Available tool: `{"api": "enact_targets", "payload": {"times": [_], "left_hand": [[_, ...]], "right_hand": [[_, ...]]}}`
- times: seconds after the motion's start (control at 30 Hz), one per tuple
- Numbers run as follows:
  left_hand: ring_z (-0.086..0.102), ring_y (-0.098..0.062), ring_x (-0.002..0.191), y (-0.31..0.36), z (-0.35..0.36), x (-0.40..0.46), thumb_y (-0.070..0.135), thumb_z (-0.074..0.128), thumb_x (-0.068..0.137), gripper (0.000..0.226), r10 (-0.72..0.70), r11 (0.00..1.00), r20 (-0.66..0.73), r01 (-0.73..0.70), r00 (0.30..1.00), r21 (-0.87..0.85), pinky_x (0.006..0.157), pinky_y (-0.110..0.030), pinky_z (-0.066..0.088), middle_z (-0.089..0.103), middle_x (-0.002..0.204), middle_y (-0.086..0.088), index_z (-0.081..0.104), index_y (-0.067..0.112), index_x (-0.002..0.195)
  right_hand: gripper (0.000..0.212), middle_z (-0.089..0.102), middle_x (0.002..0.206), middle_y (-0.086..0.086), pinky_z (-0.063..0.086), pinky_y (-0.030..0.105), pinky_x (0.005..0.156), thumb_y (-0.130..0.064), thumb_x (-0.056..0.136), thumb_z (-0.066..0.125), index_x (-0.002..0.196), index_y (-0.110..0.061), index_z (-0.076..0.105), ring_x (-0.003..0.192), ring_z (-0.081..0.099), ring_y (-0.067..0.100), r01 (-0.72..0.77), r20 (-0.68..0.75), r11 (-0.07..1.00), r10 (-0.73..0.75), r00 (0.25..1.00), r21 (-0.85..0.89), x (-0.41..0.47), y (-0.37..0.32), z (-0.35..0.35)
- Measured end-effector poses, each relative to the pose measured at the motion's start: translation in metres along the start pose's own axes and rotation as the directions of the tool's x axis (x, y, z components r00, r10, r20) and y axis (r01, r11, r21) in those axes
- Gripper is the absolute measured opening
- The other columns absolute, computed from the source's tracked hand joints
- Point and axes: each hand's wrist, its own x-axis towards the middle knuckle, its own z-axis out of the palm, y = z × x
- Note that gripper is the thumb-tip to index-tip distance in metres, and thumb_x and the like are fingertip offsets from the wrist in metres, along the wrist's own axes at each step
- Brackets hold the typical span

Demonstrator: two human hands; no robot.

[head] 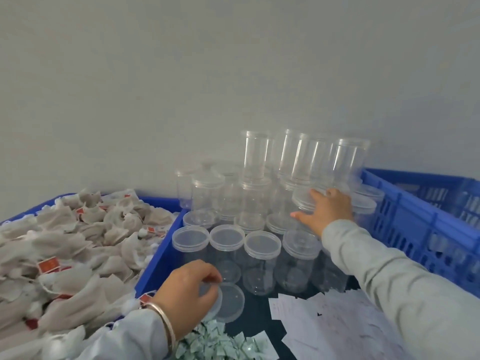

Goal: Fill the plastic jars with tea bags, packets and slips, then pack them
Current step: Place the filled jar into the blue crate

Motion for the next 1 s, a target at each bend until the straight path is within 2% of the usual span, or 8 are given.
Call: {"api": "enact_targets", "payload": {"times": [0.3, 0.43, 0.53, 0.63, 0.73, 0.8, 0.87, 1.0], "left_hand": [[0.045, 0.018, 0.095, -0.014, 0.001, -0.004, 0.014, 0.062, 0.084, 0.035, 0.041, 0.999, -0.041, -0.042, 0.998, -0.021, 0.075, 0.002, 0.035, 0.057, 0.089, 0.023, 0.049, 0.046, 0.082], [0.045, 0.012, 0.099, -0.001, 0.002, -0.009, 0.022, 0.067, 0.083, 0.037, 0.118, 0.992, -0.1, -0.122, 0.988, -0.034, 0.079, 0.0, 0.036, 0.045, 0.106, 0.024, 0.044, 0.041, 0.105], [0.047, 0.007, 0.107, 0.013, -0.001, -0.012, 0.042, 0.071, 0.073, 0.064, 0.138, 0.97, -0.25, -0.182, 0.958, -0.163, 0.085, -0.003, 0.04, 0.033, 0.128, 0.019, 0.031, 0.039, 0.124], [0.04, 0.007, 0.121, 0.023, -0.006, -0.015, 0.067, 0.064, 0.063, 0.086, 0.134, 0.948, -0.316, -0.214, 0.939, -0.235, 0.092, -0.002, 0.036, 0.022, 0.141, 0.018, 0.022, 0.039, 0.134], [0.026, 0.012, 0.129, 0.021, -0.008, -0.017, 0.084, 0.055, 0.055, 0.1, 0.142, 0.967, -0.215, -0.182, 0.966, -0.18, 0.1, 0.002, 0.02, 0.021, 0.141, 0.022, 0.016, 0.04, 0.136], [0.026, 0.018, 0.126, 0.017, -0.012, -0.017, 0.088, 0.058, 0.044, 0.11, 0.043, 0.966, -0.046, -0.053, 0.998, -0.251, 0.099, -0.001, 0.025, 0.028, 0.139, 0.026, 0.015, 0.047, 0.136], [0.033, 0.013, 0.126, 0.01, -0.012, -0.017, 0.087, 0.063, 0.036, 0.121, -0.036, 0.951, 0.084, 0.06, 0.996, -0.304, 0.101, -0.011, 0.032, 0.037, 0.14, 0.023, 0.02, 0.044, 0.141], [0.039, 0.01, 0.119, 0.01, -0.008, -0.019, 0.09, 0.053, 0.036, 0.121, -0.099, 0.967, 0.132, 0.127, 0.986, -0.221, 0.089, -0.006, 0.032, 0.038, 0.136, 0.024, 0.02, 0.043, 0.142]], "right_hand": [[0.086, 0.037, 0.14, 0.01, 0.02, 0.03, 0.111, -0.038, 0.062, 0.087, 0.135, -0.015, 0.047, 0.133, 0.032, 0.026, 0.21, -0.218, 0.896, -0.132, 0.967, 0.391, -0.025, -0.022, 0.004], [0.084, 0.038, 0.141, 0.018, 0.015, 0.025, 0.109, -0.023, 0.058, 0.09, 0.131, -0.008, 0.052, 0.134, 0.032, 0.034, 0.427, -0.458, 0.803, -0.221, 0.861, 0.415, -0.056, -0.046, -0.002], [0.09, 0.045, 0.134, 0.024, 0.026, 0.037, 0.108, -0.017, 0.053, 0.092, 0.132, -0.006, 0.051, 0.127, 0.042, 0.041, 0.591, -0.569, 0.705, -0.318, 0.758, 0.393, -0.086, -0.072, -0.006], [0.101, 0.034, 0.145, 0.023, 0.03, 0.039, 0.104, -0.022, 0.059, 0.088, 0.142, -0.022, 0.03, 0.131, 0.04, 0.038, 0.679, -0.516, 0.616, -0.461, 0.722, 0.399, -0.116, -0.09, 0.002], [0.11, 0.005, 0.156, 0.008, 0.034, 0.033, 0.106, -0.026, 0.065, 0.084, 0.147, -0.034, 0.012, 0.138, 0.033, 0.025, 0.753, -0.424, 0.509, -0.624, 0.657, 0.418, -0.139, -0.096, 0.019], [0.114, -0.012, 0.155, -0.016, 0.039, 0.027, 0.103, -0.022, 0.067, 0.079, 0.144, -0.051, 0.0, 0.141, 0.021, 0.003, 0.707, -0.354, 0.462, -0.637, 0.685, 0.536, -0.148, -0.098, 0.029], [0.116, -0.022, 0.148, -0.03, 0.029, 0.009, 0.097, -0.021, 0.068, 0.075, 0.138, -0.062, -0.009, 0.133, 0.007, -0.019, 0.645, -0.304, 0.435, -0.626, 0.718, 0.628, -0.157, -0.099, 0.037], [0.116, -0.012, 0.15, -0.033, 0.02, -0.003, 0.097, -0.039, 0.067, 0.079, 0.137, -0.065, -0.009, 0.134, 0.006, -0.02, 0.511, -0.205, 0.422, -0.585, 0.785, 0.749, -0.164, -0.089, 0.049]]}}
